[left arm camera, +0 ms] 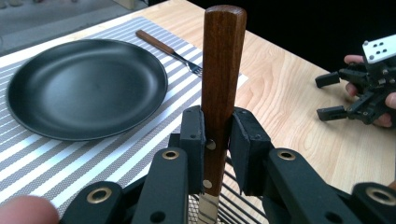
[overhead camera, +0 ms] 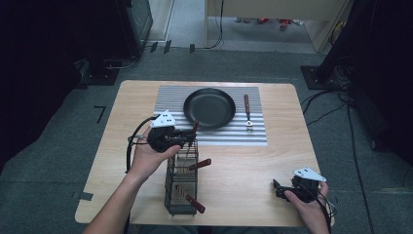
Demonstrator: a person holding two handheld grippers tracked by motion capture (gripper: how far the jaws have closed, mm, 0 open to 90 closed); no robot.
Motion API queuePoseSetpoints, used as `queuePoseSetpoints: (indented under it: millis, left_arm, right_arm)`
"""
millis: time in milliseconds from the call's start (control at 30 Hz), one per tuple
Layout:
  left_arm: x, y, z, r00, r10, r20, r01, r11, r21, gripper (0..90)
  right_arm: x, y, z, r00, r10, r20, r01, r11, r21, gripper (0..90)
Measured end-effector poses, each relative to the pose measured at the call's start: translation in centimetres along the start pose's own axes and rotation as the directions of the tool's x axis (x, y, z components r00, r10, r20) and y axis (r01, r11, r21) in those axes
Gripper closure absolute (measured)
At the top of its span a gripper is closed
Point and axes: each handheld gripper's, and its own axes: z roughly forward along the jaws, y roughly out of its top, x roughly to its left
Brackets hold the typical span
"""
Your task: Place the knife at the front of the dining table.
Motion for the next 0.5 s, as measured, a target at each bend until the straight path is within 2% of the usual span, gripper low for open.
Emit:
queuePoseSetpoints:
  millis: [133,267,500]
  left_arm:
    - [0.4,-0.5,-0.8,0.9997,-0.023,-0.011,0.023,0.9994,-0.027,76.8]
    - [0.4,-0.7,-1.2,0.9994,-0.025,-0.022,0.024,0.9988,-0.042,76.8]
    - [0.0,-1.6,-2.3,0.9986,0.01,-0.052,-0.016,0.9947,-0.101,76.8]
  right_arm:
    - [0.0,0.0,0.0,1.0,-0.001,0.0,0.001,1.0,0.0,0.0]
    - [0.0,0.0,0.0,1.0,-0.001,0.0,0.001,1.0,0.0,0.0]
    - [0.0,0.0,0.0,1.0,-0.001,0.0,0.001,1.0,0.0,0.0]
